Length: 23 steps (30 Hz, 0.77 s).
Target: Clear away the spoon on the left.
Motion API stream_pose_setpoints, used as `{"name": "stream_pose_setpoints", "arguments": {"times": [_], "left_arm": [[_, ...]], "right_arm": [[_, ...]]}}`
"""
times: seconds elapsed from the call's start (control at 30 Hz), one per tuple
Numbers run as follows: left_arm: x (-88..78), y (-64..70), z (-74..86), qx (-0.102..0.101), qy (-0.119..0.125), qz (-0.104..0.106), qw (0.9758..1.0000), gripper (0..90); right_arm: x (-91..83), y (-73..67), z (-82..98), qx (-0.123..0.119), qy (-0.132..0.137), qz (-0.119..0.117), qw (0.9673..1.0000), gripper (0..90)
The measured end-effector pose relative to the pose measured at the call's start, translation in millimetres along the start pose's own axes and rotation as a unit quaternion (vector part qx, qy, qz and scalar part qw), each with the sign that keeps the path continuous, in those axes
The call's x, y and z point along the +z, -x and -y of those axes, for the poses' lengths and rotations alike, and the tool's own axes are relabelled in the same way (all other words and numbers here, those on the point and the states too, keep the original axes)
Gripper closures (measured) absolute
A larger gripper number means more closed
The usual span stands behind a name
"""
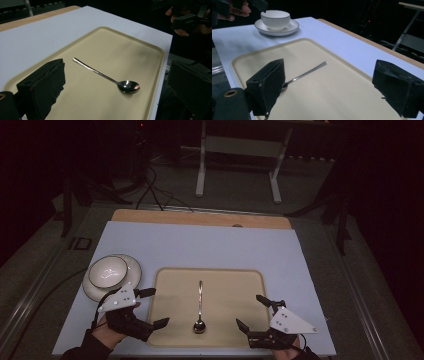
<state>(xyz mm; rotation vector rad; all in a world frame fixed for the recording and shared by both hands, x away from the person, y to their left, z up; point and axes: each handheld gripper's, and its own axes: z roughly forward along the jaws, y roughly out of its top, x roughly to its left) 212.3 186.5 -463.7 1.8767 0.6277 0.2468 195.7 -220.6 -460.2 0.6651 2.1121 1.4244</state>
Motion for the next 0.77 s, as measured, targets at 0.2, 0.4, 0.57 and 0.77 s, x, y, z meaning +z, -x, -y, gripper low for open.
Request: {"name": "stream_pose_setpoints", "arguments": {"times": [0.2,0.4,0.57,0.77], "left_arm": [[-1.6,-5.1,14.6,-0.013,-0.006,-0.008,0.9999,2.4],[-0.6,-7.5,24.0,-0.012,-0.006,-0.019,0.9997,2.4],[2.6,-10.0,26.9,-0.004,-0.006,-0.029,0.9996,2.4],[6.3,-9.2,28.8,-0.005,0.003,-0.024,0.9997,2.4]], "right_arm": [[1.2,-0.2,0.7,0.000,-0.005,0.000,1.0000,11.3],[1.6,1.4,1.9,0.006,-0.008,0.000,1.0000,11.3],[2.2,2.0,2.6,0.007,-0.010,0.000,0.9999,11.3],[2.1,2.5,3.0,0.011,-0.010,-0.005,0.9999,11.3]]}}
